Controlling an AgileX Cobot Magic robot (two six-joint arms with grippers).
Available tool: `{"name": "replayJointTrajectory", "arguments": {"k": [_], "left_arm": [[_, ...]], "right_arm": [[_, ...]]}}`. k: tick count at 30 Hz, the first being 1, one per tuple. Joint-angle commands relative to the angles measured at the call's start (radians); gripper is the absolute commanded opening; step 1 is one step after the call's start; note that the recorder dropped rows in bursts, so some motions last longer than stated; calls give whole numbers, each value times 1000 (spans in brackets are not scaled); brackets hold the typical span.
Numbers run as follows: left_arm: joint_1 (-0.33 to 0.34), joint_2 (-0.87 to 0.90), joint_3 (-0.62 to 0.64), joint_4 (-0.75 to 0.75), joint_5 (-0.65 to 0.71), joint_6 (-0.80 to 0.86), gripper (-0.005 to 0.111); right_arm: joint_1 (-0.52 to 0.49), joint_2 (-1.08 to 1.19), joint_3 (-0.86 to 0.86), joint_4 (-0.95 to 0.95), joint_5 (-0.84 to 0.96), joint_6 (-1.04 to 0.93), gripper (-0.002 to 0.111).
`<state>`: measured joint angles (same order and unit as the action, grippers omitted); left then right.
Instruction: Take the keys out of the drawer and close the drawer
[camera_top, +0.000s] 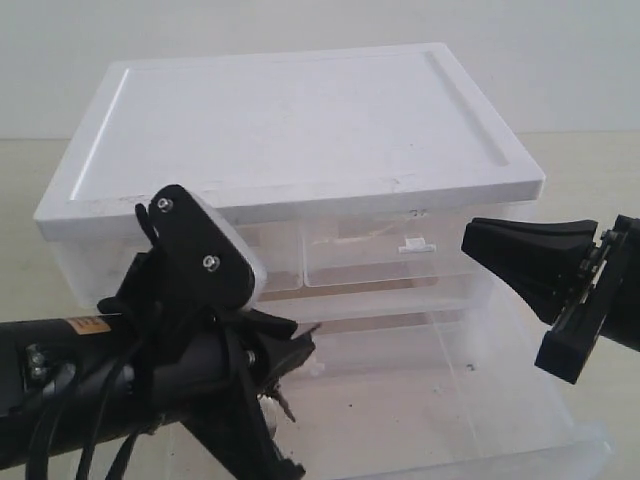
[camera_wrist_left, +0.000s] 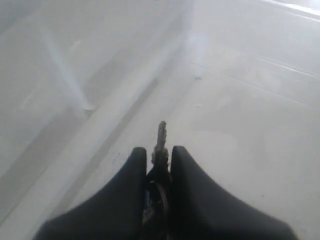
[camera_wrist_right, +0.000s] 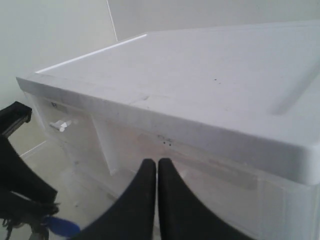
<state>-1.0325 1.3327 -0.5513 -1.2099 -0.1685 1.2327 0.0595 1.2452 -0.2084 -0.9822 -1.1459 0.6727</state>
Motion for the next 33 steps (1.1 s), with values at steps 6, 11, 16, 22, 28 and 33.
{"name": "replayJointTrajectory", "arguments": {"k": [6, 11, 16, 22, 28, 33], "left_arm": [[0, -12, 4, -4, -6, 77, 4], [0, -51, 4, -4, -22, 107, 4], [0, -150, 4, -4, -8, 125, 4], [0, -294, 4, -4, 16, 151, 4], [0, -417, 4, -4, 10, 170, 4], [0, -442, 19, -4, 8, 181, 4]], "right_arm": [[1, 2, -4, -2, -1, 2, 0], [1, 2, -4, -2, -1, 2, 0], [1, 2, -4, -2, -1, 2, 0], [1, -2, -4, -54, -75, -78, 0], [2, -119, -8, 53, -75, -106, 0], [10, -275, -129, -98, 118, 108, 0]]}}
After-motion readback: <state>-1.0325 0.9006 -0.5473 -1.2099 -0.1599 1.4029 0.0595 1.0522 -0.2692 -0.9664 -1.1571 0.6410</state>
